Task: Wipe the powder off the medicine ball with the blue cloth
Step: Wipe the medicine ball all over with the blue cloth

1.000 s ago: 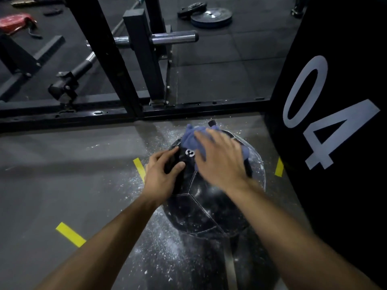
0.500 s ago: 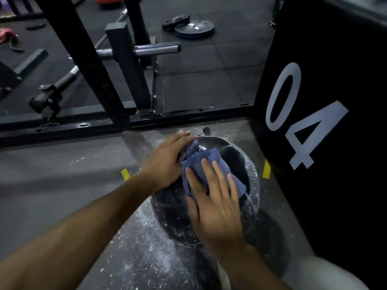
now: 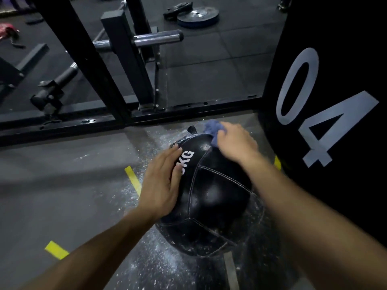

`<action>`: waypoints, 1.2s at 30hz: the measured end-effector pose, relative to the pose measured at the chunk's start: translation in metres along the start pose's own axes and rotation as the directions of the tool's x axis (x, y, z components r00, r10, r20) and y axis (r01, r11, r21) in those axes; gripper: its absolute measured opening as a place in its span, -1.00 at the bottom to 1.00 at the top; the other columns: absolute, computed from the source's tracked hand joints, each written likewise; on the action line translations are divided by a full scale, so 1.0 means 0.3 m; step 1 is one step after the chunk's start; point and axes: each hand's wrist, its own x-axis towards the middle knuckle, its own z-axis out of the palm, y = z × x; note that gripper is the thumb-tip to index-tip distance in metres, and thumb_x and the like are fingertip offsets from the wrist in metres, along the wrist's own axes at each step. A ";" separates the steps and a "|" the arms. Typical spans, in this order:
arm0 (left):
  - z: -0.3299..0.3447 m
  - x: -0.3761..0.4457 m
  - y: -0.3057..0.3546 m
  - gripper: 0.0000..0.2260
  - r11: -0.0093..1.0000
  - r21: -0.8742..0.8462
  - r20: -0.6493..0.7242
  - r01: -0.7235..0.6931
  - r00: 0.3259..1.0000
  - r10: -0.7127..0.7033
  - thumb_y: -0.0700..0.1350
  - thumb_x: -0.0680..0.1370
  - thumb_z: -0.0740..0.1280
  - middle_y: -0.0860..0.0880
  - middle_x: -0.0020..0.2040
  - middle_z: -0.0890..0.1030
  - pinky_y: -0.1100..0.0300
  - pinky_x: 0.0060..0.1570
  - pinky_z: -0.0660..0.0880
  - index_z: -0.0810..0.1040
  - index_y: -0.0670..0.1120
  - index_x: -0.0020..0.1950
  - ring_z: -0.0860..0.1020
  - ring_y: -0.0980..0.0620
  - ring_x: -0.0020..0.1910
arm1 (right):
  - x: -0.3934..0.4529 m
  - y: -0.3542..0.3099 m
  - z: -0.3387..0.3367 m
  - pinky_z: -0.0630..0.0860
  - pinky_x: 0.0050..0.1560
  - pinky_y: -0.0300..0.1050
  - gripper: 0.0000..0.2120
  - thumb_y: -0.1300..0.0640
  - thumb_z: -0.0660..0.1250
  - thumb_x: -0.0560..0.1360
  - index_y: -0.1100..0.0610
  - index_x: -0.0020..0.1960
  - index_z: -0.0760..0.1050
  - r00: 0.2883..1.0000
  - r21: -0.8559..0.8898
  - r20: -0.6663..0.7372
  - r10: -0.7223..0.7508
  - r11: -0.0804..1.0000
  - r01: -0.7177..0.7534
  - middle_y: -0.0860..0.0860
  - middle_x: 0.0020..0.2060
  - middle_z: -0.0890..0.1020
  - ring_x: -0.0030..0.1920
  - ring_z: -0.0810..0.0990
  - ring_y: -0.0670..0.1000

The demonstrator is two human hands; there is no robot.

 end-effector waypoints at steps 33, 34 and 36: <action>-0.035 0.264 0.030 -0.45 0.986 0.152 0.151 0.068 0.984 -0.091 0.28 0.63 0.02 0.03 0.46 0.55 -0.04 0.46 0.36 0.51 0.08 0.48 0.48 -0.03 0.44 | -0.264 0.141 0.246 0.10 0.65 0.28 -0.41 -0.21 0.13 0.70 -0.09 0.69 0.21 0.797 -0.059 -0.291 -0.529 0.842 0.537 0.09 0.71 0.12 0.72 0.02 0.14; -0.034 0.284 0.016 -0.46 0.986 0.136 0.141 0.101 0.983 -0.120 0.27 0.62 0.05 0.02 0.43 0.57 0.00 0.43 0.38 0.53 0.07 0.46 0.50 -0.04 0.41 | -0.216 0.116 0.229 0.16 0.63 0.28 -0.42 -0.22 0.12 0.68 -0.10 0.67 0.26 0.812 -0.038 -0.283 -0.510 0.852 0.522 0.08 0.70 0.17 0.70 0.09 0.15; -0.027 0.296 -0.002 -0.47 0.979 0.115 0.098 0.165 0.979 -0.177 0.25 0.61 0.08 0.02 0.41 0.59 0.07 0.40 0.40 0.56 0.05 0.44 0.52 -0.03 0.39 | -0.119 0.063 0.187 0.26 0.59 0.24 -0.43 -0.21 0.13 0.66 -0.08 0.63 0.34 0.849 -0.013 -0.236 -0.473 0.875 0.484 0.04 0.66 0.25 0.64 0.23 0.14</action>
